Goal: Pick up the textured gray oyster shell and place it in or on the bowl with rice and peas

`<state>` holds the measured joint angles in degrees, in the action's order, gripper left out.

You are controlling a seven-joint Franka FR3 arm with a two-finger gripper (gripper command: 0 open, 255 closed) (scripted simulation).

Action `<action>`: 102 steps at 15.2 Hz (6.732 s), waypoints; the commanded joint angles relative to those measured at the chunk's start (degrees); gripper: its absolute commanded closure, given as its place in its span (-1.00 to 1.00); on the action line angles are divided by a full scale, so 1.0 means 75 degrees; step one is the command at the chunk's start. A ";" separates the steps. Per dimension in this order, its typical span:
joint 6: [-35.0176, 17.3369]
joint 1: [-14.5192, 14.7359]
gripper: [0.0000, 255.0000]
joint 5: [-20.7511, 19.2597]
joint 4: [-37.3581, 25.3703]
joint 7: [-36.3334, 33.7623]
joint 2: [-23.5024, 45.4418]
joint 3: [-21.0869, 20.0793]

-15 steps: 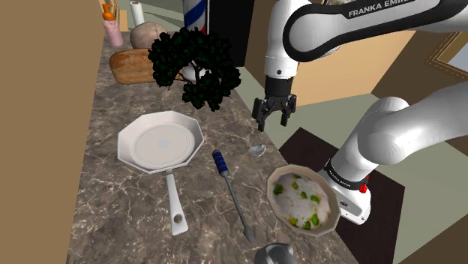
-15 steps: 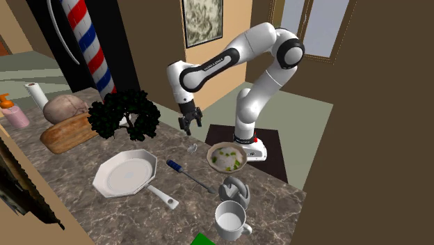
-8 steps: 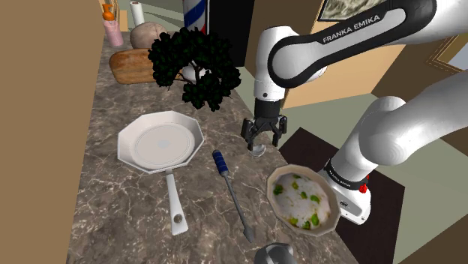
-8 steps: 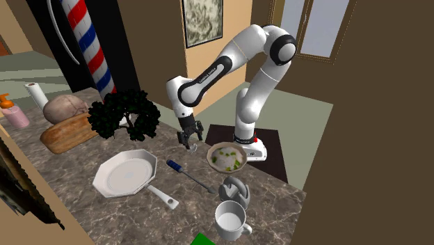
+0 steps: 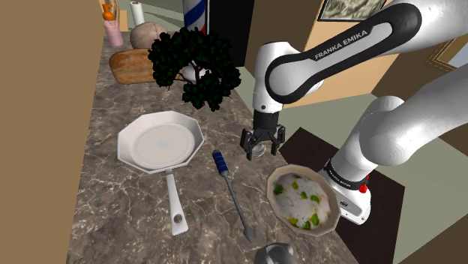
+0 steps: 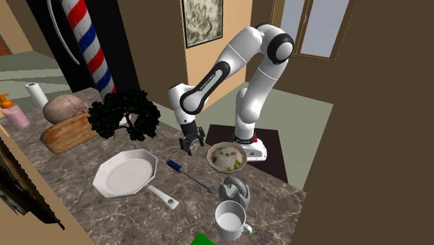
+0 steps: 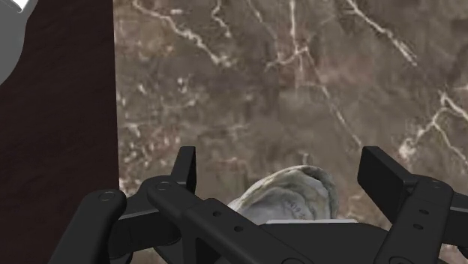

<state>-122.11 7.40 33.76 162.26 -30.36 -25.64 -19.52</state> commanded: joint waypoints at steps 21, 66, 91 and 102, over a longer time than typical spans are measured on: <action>0.0022 -0.0787 -1.00 -0.1417 -0.0492 -0.1280 -0.0399 -0.0353; -0.1047 -0.1648 -1.00 -0.2995 -0.0897 -0.1058 0.1030 -0.0627; 0.0400 -0.1566 1.00 -0.2928 -0.1416 -0.0937 0.0086 -0.0376; 0.1728 -0.1553 1.00 -0.2989 -0.2140 -0.0899 -0.0524 -0.0144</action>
<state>-110.10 -4.30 11.35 146.70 -37.07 -29.14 -20.71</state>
